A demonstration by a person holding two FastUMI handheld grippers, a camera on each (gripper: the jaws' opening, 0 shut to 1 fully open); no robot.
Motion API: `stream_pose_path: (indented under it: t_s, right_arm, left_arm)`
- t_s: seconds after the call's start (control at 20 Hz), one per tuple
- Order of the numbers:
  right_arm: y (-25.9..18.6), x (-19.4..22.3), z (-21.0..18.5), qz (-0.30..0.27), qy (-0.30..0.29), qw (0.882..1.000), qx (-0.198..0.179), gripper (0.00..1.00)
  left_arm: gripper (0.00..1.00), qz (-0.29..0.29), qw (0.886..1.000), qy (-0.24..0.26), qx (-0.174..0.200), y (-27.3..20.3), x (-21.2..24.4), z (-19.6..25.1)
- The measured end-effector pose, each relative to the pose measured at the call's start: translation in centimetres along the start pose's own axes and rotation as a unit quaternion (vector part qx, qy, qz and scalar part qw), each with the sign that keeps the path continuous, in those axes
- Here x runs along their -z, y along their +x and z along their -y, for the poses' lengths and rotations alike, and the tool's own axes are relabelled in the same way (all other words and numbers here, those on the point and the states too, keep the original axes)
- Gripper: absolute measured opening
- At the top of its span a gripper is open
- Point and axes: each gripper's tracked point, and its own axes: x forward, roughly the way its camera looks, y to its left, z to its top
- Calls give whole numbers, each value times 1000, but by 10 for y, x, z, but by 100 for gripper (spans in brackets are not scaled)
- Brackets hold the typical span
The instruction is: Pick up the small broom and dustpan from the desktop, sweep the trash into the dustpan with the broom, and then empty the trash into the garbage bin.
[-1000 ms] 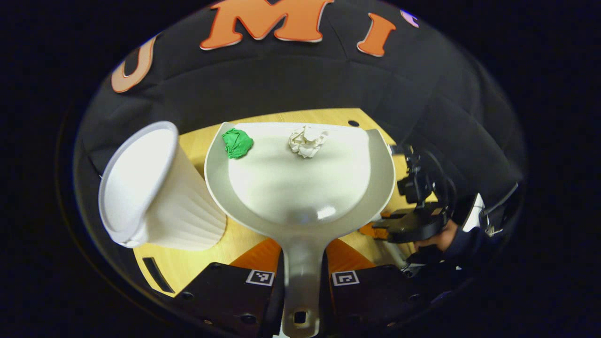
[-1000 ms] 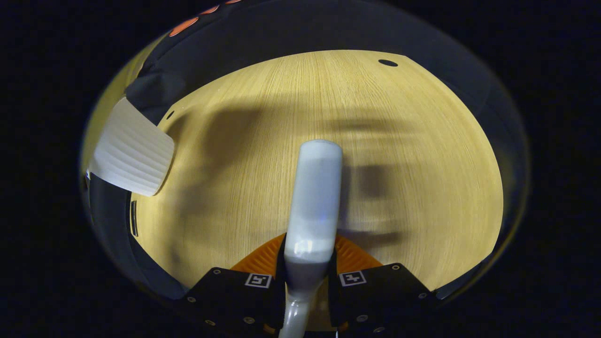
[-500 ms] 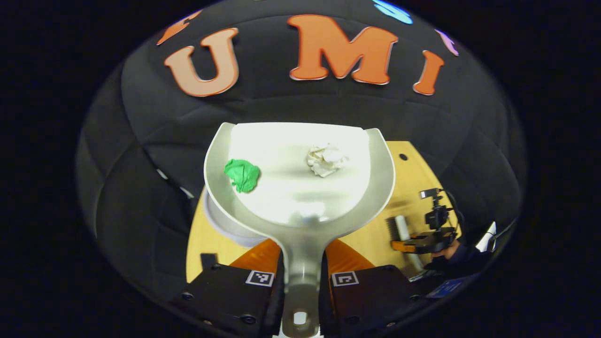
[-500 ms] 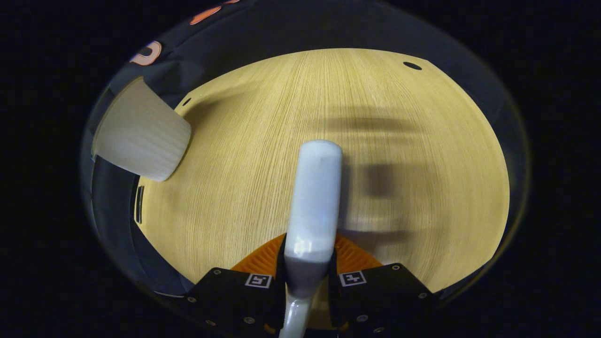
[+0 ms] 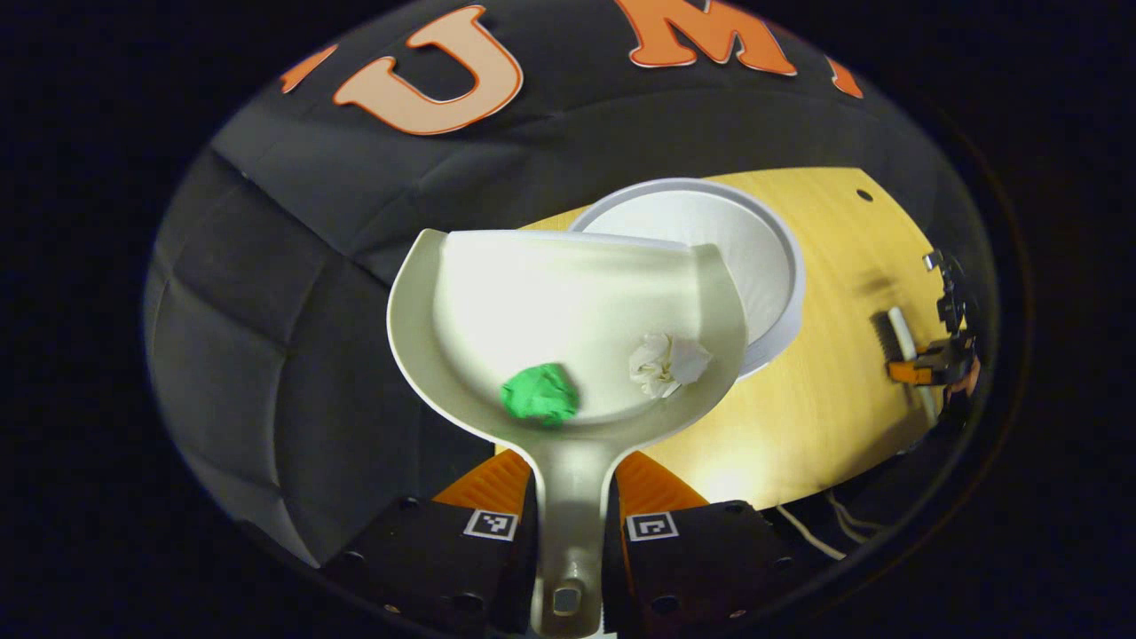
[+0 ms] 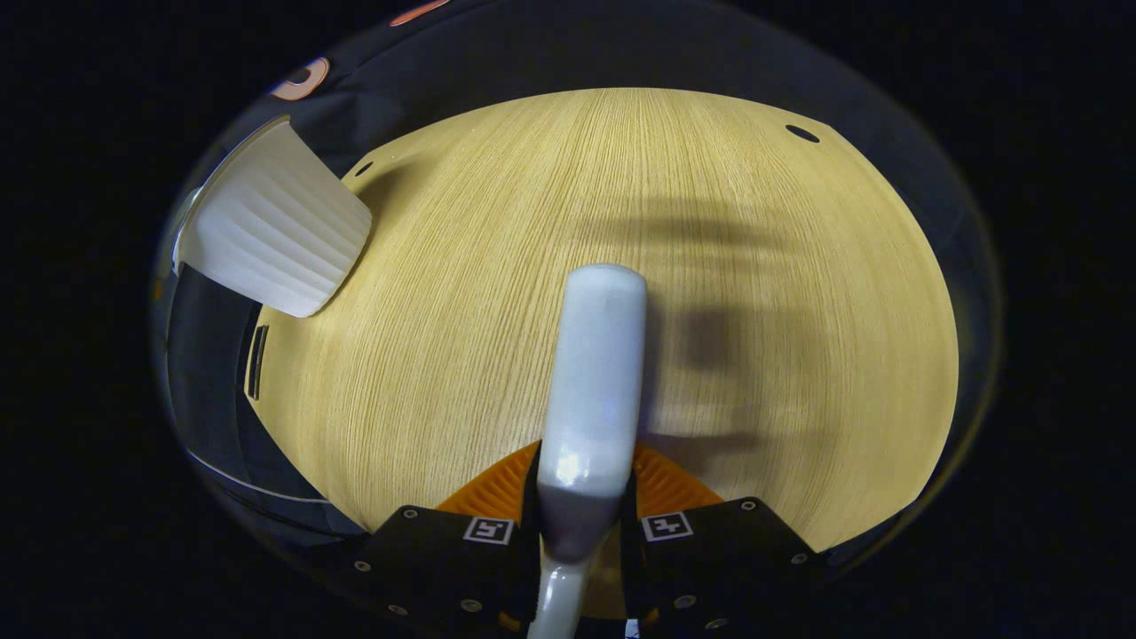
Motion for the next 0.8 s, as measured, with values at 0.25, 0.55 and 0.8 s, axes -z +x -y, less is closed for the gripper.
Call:
stream_pose_path:
  t_s: [0.25, 0.55, 0.8]
  right_arm:
    - [-1, 0, 0, 0, 2, 1000, 1, 38]
    - [-2, 0, -1, -3, -1, 1000, 1, 34]
    - [-1, 0, -1, -4, 0, 1000, -2, 38]
  left_arm:
    - [30, -22, 991, 119, -54, -12, -16, -11]
    - [30, -34, 944, 294, -144, -25, -40, -39]
    - [30, -19, 939, 305, -156, -24, -47, -27]
